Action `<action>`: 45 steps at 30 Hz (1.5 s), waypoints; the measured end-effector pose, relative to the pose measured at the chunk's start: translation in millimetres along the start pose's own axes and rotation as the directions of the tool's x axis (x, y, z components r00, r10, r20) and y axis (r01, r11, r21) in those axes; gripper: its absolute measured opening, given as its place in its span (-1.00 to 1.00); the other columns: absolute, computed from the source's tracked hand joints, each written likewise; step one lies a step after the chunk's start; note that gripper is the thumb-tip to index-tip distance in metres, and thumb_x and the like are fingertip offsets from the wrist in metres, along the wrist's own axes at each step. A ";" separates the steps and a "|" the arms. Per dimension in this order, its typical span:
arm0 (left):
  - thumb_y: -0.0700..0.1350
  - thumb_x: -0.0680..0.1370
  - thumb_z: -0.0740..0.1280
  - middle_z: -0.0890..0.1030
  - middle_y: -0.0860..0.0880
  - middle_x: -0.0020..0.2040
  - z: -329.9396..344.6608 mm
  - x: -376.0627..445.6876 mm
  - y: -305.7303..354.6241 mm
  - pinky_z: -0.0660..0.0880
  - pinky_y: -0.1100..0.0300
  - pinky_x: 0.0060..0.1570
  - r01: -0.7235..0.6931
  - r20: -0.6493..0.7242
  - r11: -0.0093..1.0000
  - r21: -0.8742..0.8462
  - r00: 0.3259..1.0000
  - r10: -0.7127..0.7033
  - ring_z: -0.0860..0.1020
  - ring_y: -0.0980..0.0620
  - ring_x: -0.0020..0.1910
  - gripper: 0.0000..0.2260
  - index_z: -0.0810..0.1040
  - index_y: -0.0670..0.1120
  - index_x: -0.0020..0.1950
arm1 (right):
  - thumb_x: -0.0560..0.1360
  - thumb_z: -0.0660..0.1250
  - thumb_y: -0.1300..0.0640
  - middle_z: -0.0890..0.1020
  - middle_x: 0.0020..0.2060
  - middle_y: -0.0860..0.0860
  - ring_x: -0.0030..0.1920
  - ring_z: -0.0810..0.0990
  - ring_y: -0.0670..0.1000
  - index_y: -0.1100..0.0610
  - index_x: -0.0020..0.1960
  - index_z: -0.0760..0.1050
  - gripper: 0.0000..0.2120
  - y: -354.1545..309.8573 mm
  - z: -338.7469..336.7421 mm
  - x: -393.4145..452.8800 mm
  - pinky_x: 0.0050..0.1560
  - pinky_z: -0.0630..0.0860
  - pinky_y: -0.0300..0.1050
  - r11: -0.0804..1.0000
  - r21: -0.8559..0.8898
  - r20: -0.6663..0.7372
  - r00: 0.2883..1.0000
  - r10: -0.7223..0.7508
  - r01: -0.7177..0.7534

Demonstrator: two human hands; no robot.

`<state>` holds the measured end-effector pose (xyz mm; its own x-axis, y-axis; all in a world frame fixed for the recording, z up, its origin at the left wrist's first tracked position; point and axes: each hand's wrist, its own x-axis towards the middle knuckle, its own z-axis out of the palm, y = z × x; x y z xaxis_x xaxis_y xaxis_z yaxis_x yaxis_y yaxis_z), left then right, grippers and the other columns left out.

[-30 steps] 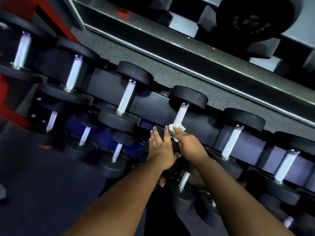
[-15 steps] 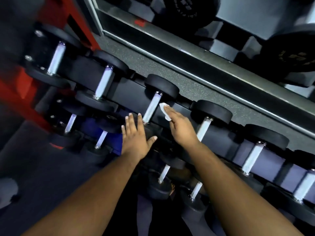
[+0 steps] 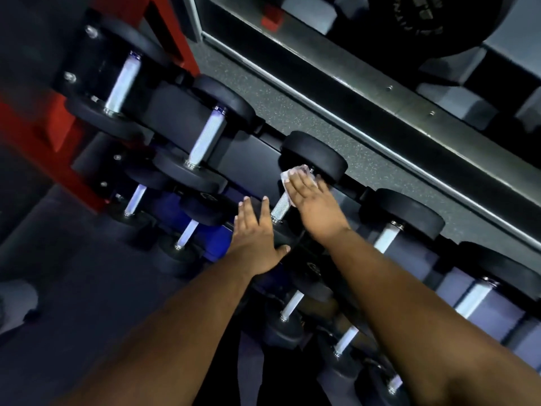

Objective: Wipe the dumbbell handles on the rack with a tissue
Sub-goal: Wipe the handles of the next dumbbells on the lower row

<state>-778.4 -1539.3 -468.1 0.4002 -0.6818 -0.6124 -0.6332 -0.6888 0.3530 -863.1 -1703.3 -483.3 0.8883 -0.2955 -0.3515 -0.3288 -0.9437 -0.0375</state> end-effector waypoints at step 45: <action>0.20 0.55 0.38 -0.43 -0.30 0.55 -13.4 -1.1 4.7 -0.22 -0.10 0.56 0.043 0.109 0.999 0.011 0.993 -0.044 -0.36 -0.26 0.58 0.04 -0.41 -0.04 0.60 | 0.57 0.10 0.45 0.02 0.60 0.11 0.58 -0.13 -0.01 0.22 0.60 0.08 -0.37 -51.1 29.6 -18.4 0.59 -0.02 -0.11 0.632 0.765 -0.115 0.941 0.319 -0.121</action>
<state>-773.0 -1545.1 -456.3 0.3531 -0.6199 -0.7008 -0.6223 -0.7149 0.3188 -872.1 -1645.3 -502.6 0.7679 -0.5957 -0.2354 -0.5605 -0.4469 -0.6973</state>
